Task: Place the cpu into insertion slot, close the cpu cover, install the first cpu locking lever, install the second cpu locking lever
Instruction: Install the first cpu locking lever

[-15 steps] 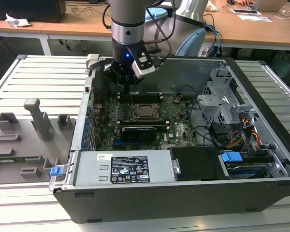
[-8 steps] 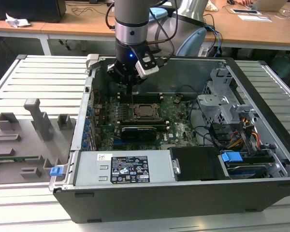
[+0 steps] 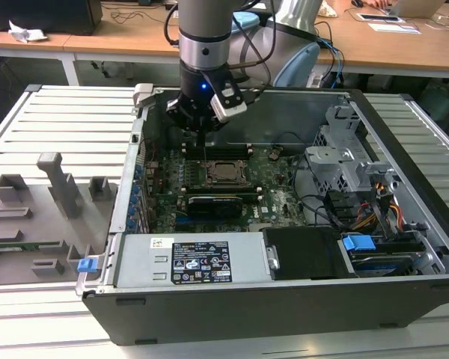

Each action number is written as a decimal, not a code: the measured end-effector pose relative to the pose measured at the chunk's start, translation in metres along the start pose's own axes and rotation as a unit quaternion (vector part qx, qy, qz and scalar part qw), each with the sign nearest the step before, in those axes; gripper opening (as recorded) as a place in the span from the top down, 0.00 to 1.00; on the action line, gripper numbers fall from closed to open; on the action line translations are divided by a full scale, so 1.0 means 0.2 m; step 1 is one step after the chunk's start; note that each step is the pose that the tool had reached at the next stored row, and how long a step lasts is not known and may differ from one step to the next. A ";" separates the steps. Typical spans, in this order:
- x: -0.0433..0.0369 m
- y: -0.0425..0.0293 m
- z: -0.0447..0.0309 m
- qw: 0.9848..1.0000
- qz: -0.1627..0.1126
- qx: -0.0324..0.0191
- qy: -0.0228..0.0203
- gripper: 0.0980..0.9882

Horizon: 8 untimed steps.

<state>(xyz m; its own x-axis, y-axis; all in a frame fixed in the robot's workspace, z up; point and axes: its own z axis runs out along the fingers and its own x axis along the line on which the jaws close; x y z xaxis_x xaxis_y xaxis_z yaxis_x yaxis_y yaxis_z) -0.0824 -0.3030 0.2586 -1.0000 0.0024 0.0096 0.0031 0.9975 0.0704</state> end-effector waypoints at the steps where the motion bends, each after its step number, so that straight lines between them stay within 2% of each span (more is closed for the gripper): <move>1: 0.004 -0.004 0.000 1.000 0.000 0.000 0.000 0.99; 8: 0.048 -0.011 0.001 1.000 0.000 0.000 0.000 0.99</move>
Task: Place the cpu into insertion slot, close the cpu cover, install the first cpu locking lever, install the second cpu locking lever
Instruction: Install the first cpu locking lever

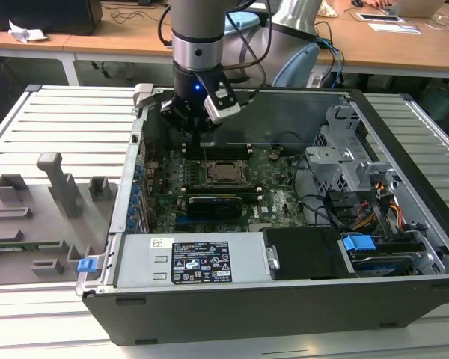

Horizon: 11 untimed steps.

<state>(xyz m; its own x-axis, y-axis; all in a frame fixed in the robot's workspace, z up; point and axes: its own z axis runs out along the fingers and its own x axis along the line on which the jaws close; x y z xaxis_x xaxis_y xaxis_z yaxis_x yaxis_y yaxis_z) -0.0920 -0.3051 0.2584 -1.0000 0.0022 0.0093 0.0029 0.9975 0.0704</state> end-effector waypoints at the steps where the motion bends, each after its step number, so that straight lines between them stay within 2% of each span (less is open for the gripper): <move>1: 0.001 0.008 0.001 1.000 0.000 0.000 0.000 0.99; 4: 0.000 0.057 0.008 1.000 -0.001 0.000 0.000 0.99; 11: -0.012 0.058 0.009 1.000 -0.001 0.001 0.000 0.99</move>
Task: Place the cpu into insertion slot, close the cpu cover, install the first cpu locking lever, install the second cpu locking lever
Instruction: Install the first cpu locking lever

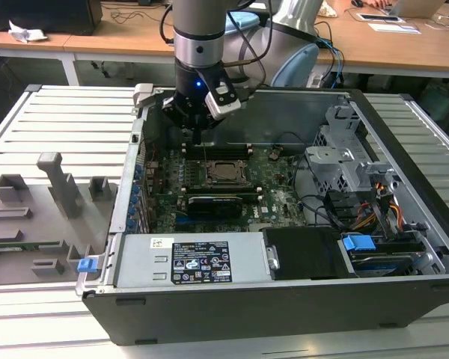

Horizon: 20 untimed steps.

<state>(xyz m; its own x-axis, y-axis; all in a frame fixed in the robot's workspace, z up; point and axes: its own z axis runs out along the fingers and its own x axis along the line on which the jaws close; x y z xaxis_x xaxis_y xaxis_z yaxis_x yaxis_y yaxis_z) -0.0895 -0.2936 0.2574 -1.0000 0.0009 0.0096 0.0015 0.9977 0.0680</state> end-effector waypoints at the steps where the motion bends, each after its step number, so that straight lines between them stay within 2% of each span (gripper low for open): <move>1: -0.005 0.000 0.000 1.000 0.000 0.000 0.000 0.99; 11: -0.052 0.000 0.003 1.000 0.000 0.000 0.000 0.99; 15: -0.083 0.000 0.005 1.000 0.000 0.000 0.000 0.99; 17: -0.117 0.000 0.005 1.000 0.000 0.000 0.000 0.99; 20: -0.129 0.000 0.005 1.000 0.000 0.000 0.000 0.99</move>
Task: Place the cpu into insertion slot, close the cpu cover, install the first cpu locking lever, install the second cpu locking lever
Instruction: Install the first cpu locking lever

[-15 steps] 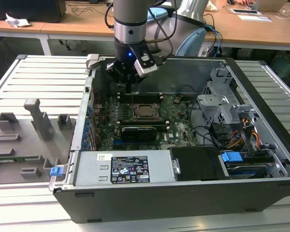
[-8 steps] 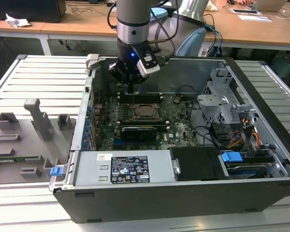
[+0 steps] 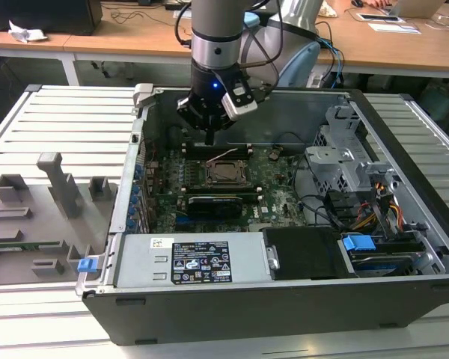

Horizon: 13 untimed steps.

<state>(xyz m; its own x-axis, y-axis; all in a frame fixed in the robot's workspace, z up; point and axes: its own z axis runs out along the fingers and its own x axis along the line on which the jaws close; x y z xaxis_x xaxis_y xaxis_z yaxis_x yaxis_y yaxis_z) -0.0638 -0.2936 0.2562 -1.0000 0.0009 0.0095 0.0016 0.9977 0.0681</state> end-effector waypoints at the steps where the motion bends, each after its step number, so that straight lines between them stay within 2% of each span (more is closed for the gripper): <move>1: -0.003 0.000 0.000 1.000 0.000 0.000 0.000 0.99; 13: -0.038 0.000 0.004 1.000 0.000 0.000 0.000 0.99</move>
<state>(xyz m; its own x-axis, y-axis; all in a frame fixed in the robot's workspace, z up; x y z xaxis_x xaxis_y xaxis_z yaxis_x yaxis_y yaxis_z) -0.0562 -0.2935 0.2552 -1.0000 0.0010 0.0094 0.0016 0.9977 0.0682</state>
